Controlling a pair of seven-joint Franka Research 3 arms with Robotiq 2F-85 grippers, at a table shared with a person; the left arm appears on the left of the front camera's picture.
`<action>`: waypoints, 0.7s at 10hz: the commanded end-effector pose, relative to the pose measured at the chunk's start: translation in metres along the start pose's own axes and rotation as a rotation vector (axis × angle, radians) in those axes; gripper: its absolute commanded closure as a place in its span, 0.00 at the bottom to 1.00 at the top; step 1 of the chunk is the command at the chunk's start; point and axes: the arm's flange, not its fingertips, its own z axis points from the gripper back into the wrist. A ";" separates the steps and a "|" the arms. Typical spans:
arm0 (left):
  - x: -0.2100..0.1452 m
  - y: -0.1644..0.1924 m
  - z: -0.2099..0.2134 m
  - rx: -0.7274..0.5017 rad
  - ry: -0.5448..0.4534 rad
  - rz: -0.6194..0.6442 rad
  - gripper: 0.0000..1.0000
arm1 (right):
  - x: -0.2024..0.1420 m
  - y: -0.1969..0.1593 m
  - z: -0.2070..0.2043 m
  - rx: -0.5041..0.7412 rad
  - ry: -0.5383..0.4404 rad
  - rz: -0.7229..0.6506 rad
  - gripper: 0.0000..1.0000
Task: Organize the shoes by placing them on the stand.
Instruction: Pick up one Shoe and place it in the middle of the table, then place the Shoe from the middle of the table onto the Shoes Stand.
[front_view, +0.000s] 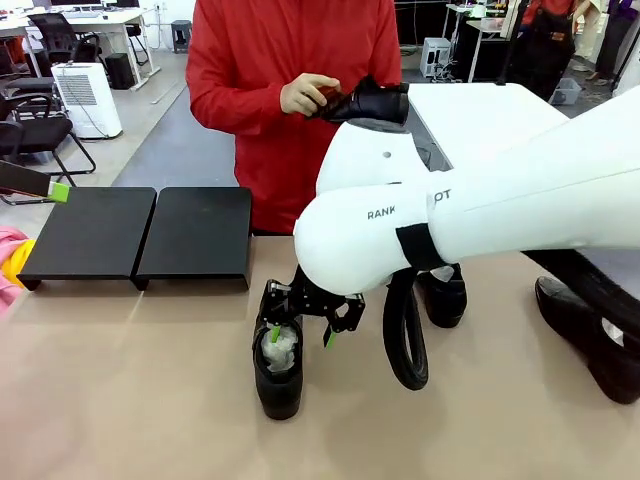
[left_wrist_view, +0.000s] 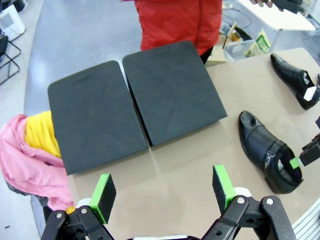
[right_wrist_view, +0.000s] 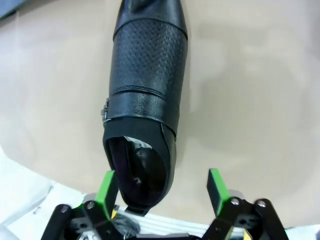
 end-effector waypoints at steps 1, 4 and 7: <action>0.000 0.001 0.000 -0.006 -0.003 -0.003 0.00 | 0.000 0.001 -0.011 0.012 -0.010 0.001 0.00; 0.000 0.001 0.000 -0.006 -0.003 -0.003 0.00 | 0.000 0.001 -0.011 0.012 -0.010 0.001 0.00; 0.000 0.001 0.000 -0.006 -0.003 -0.003 0.00 | 0.000 0.001 -0.011 0.012 -0.010 0.001 0.00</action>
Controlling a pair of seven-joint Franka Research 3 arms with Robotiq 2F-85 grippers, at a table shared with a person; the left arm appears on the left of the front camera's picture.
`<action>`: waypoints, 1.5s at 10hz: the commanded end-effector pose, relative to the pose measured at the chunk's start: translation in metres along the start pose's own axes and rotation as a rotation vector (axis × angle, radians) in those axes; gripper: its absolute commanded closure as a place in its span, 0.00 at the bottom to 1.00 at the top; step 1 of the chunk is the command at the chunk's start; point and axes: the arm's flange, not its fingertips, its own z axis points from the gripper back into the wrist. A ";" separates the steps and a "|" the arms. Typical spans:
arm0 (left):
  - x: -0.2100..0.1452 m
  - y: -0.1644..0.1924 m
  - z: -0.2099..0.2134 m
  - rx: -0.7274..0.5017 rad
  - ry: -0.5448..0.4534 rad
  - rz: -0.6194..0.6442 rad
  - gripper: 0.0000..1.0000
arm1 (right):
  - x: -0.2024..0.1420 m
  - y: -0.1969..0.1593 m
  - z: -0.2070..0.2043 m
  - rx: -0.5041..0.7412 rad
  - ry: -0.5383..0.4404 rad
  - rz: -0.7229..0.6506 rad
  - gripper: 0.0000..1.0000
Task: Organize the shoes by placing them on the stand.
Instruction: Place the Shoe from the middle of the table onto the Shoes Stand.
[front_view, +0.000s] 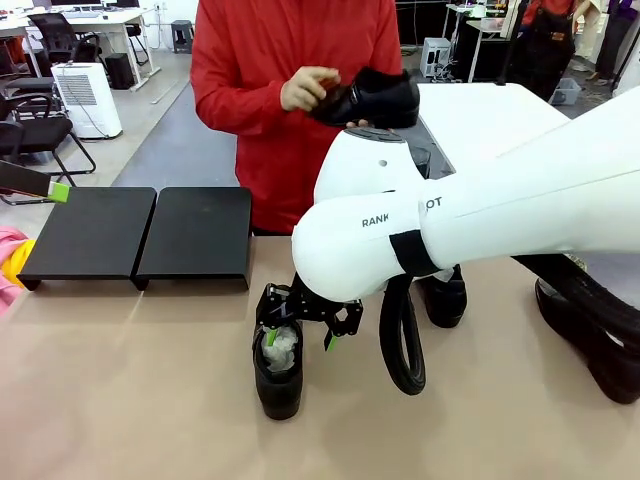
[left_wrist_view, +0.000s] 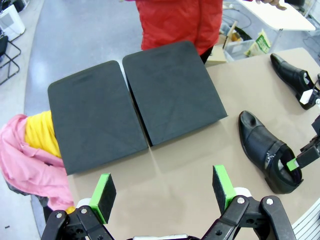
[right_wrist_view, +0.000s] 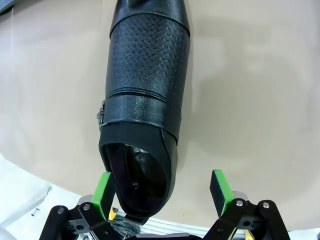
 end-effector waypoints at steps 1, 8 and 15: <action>0.000 0.000 0.000 0.000 0.000 0.000 0.00 | 0.000 0.000 0.000 0.000 0.000 0.000 0.00; 0.046 -0.196 -0.054 0.022 0.160 0.136 0.00 | -0.077 -0.134 0.128 -0.109 -0.345 -0.609 0.00; 0.042 -0.279 -0.086 0.001 0.196 0.210 0.00 | -0.065 -0.169 0.130 -0.166 -0.285 -0.716 0.00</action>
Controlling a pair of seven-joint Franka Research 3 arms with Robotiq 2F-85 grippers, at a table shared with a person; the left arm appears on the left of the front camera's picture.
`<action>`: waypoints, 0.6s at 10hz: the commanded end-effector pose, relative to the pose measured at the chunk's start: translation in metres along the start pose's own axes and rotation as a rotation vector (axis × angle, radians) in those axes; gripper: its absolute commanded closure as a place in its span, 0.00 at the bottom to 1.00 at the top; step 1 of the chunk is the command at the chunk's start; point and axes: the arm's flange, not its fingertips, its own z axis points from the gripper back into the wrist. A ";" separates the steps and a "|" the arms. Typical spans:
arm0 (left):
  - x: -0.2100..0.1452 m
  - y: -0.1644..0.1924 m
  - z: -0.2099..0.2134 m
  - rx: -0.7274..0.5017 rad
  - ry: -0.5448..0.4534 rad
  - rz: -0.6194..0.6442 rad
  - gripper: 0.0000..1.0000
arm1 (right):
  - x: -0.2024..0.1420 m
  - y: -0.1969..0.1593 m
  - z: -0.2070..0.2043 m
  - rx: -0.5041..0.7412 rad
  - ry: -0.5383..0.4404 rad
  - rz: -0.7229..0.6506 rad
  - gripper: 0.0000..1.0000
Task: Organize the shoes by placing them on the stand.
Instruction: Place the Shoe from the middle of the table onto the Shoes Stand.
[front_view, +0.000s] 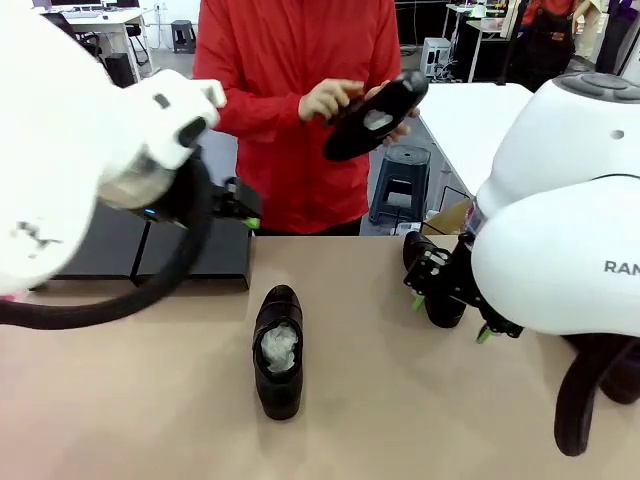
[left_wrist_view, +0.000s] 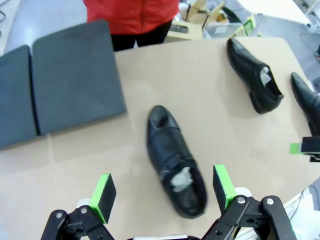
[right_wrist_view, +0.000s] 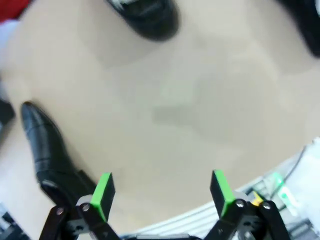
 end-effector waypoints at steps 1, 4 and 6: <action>0.015 -0.035 -0.028 0.037 0.073 0.111 0.00 | 0.019 -0.024 0.019 -0.062 -0.032 -0.159 0.00; 0.010 -0.056 -0.097 0.095 0.319 0.225 0.00 | 0.026 -0.027 0.010 -0.045 -0.008 -0.135 0.00; 0.004 -0.070 -0.121 0.112 0.388 0.241 0.00 | 0.026 -0.027 0.010 -0.045 -0.008 -0.135 0.00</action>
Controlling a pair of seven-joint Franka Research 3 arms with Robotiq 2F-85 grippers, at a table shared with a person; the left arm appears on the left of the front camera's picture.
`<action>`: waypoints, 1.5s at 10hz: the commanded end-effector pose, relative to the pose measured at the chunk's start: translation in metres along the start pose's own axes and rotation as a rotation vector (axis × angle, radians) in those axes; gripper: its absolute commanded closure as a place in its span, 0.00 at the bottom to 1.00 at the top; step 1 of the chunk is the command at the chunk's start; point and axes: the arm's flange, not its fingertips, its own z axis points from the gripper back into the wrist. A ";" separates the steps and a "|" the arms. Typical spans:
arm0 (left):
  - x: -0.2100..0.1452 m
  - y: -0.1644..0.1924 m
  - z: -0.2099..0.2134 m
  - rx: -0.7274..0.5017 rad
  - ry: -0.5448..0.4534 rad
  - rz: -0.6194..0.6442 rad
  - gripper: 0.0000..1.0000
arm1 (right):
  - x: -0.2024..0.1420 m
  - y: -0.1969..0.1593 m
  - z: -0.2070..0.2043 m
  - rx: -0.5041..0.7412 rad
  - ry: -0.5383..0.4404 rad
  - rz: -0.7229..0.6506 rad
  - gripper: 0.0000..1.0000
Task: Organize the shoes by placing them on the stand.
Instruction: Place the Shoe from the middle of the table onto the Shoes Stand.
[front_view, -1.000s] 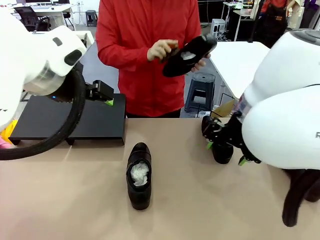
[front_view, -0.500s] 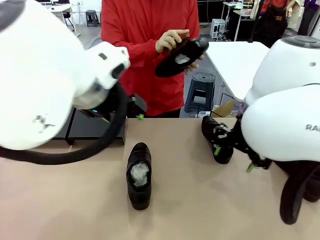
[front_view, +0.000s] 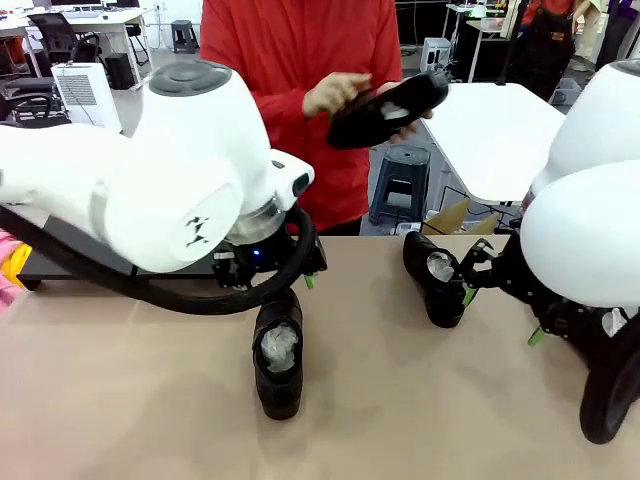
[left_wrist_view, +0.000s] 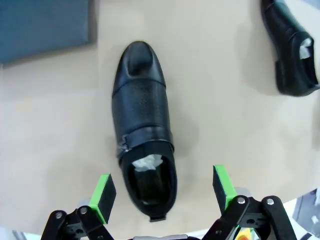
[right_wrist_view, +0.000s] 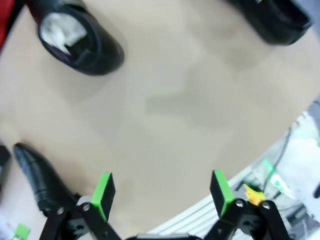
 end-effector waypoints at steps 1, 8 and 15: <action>0.007 -0.027 -0.005 0.010 0.043 0.009 0.00 | -0.001 0.009 -0.002 0.012 0.004 0.029 0.00; -0.004 -0.046 -0.069 0.092 0.239 -0.040 0.00 | -0.001 0.009 -0.002 0.012 0.004 0.029 0.00; -0.009 -0.036 -0.113 0.127 0.246 -0.067 0.04 | -0.001 0.009 -0.002 0.012 0.004 0.029 0.00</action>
